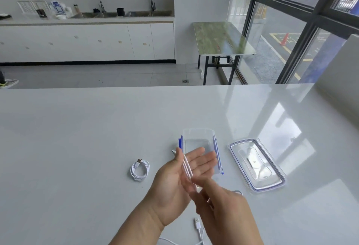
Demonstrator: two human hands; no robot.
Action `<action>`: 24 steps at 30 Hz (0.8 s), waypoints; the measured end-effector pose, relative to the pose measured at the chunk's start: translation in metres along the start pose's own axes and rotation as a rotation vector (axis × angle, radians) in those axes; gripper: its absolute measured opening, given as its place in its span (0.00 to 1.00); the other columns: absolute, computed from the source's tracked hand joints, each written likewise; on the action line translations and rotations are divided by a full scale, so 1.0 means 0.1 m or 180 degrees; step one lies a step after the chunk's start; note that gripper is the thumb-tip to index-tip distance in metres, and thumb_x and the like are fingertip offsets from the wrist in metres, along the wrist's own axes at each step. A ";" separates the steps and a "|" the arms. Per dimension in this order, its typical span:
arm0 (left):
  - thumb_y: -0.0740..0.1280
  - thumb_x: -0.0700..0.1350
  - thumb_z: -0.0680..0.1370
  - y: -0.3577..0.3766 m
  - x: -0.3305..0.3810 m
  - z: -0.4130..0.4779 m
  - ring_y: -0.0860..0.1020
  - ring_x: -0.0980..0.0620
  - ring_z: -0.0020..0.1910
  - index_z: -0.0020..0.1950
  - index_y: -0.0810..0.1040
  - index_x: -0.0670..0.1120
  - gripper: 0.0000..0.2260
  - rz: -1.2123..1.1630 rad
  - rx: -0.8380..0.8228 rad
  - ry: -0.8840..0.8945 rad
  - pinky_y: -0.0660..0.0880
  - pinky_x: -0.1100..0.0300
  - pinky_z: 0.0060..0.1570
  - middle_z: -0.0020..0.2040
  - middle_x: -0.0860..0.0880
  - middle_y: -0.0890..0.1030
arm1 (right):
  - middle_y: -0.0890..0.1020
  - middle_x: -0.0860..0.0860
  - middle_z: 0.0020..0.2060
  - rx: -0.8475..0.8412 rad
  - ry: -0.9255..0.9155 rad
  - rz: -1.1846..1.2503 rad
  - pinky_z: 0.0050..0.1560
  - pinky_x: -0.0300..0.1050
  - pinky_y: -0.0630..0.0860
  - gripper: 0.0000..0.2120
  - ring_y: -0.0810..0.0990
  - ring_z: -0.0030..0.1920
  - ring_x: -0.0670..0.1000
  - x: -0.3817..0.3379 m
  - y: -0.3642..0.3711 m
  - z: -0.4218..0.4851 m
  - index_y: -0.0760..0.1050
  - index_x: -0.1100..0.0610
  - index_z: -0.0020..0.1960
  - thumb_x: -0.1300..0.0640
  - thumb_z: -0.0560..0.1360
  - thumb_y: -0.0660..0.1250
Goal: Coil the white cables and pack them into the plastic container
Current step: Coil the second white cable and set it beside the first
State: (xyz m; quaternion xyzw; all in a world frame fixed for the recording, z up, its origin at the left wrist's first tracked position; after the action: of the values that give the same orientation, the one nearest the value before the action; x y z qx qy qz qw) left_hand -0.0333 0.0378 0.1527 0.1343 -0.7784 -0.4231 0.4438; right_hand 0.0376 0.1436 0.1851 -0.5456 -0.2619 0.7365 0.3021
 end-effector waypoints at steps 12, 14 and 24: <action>0.55 0.61 0.81 0.10 0.05 -0.20 0.81 0.34 0.59 0.66 0.76 0.35 0.31 0.0931 -0.0621 -0.0838 0.80 0.48 0.53 0.62 0.31 0.80 | 0.74 0.45 0.23 -0.1464 0.1028 0.0293 0.34 0.46 0.74 0.12 0.72 0.26 0.43 0.89 -0.11 0.41 0.77 0.47 0.32 0.43 0.70 0.66; 0.58 0.62 0.80 0.07 -0.02 -0.21 0.80 0.33 0.60 0.66 0.74 0.34 0.31 0.1473 -0.0623 -0.1079 0.79 0.46 0.54 0.61 0.31 0.80 | 0.75 0.48 0.25 -0.1334 0.0975 0.0392 0.36 0.51 0.77 0.14 0.74 0.28 0.46 0.74 -0.25 0.65 0.79 0.55 0.36 0.45 0.72 0.72; 0.60 0.61 0.79 -0.05 -0.06 -0.17 0.81 0.38 0.60 0.66 0.76 0.38 0.29 0.2362 -0.0076 -0.0874 0.77 0.47 0.60 0.60 0.37 0.83 | 0.78 0.50 0.29 -0.1105 0.0453 -0.0429 0.37 0.49 0.73 0.17 0.76 0.34 0.53 0.15 -0.26 0.72 0.77 0.57 0.39 0.47 0.79 0.63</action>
State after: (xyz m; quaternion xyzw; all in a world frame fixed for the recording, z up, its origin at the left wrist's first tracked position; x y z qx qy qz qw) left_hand -0.0171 0.0298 0.1494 -0.2191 -0.8213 -0.2570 0.4599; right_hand -0.0311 0.1679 0.2135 -0.6214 -0.3989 0.6180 0.2699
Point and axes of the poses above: each hand's wrist, its own z-axis towards the middle knuckle, its own y-axis out of the palm, x = y × z, the point moved 3 cm from there along z, towards the middle knuckle
